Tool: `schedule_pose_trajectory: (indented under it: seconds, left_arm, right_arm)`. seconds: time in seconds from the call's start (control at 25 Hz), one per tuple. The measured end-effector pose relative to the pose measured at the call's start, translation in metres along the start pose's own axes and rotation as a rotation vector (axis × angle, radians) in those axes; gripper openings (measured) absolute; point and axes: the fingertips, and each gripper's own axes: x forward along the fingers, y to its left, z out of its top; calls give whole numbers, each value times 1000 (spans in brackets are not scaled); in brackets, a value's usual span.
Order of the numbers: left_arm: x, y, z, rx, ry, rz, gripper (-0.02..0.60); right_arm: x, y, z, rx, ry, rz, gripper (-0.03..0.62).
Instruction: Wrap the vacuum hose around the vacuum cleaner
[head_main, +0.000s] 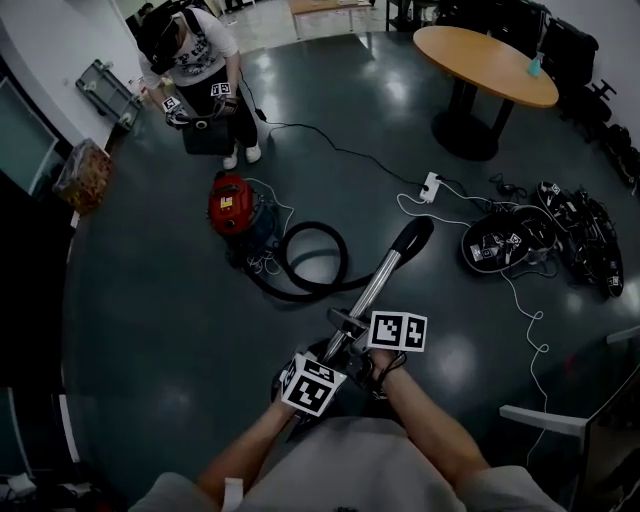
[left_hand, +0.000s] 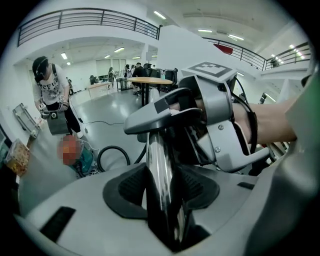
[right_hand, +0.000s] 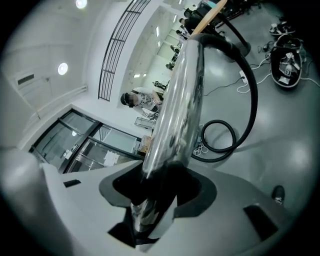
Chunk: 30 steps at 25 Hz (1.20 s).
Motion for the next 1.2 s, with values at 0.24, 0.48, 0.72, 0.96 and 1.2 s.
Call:
schedule_pose_trajectory:
  seconds: [0.24, 0.48, 0.72, 0.96, 1.2]
  left_arm:
    - [4, -8, 8, 70, 48, 82, 189]
    - [-16, -11, 18, 8, 67, 88, 233]
    - [-47, -13, 10, -85, 56, 56, 238]
    - [-71, -5, -2, -104, 88, 80, 238]
    - [-86, -23, -11, 14, 181, 15, 236]
  right_arm:
    - [-2, 4, 9, -54, 63, 40, 183]
    - [7, 5, 28, -87, 84, 67, 183]
    - [16, -12, 58, -72, 64, 55, 182]
    - [14, -28, 81, -63, 74, 47, 181]
    - [5, -37, 97, -93, 91, 20, 181]
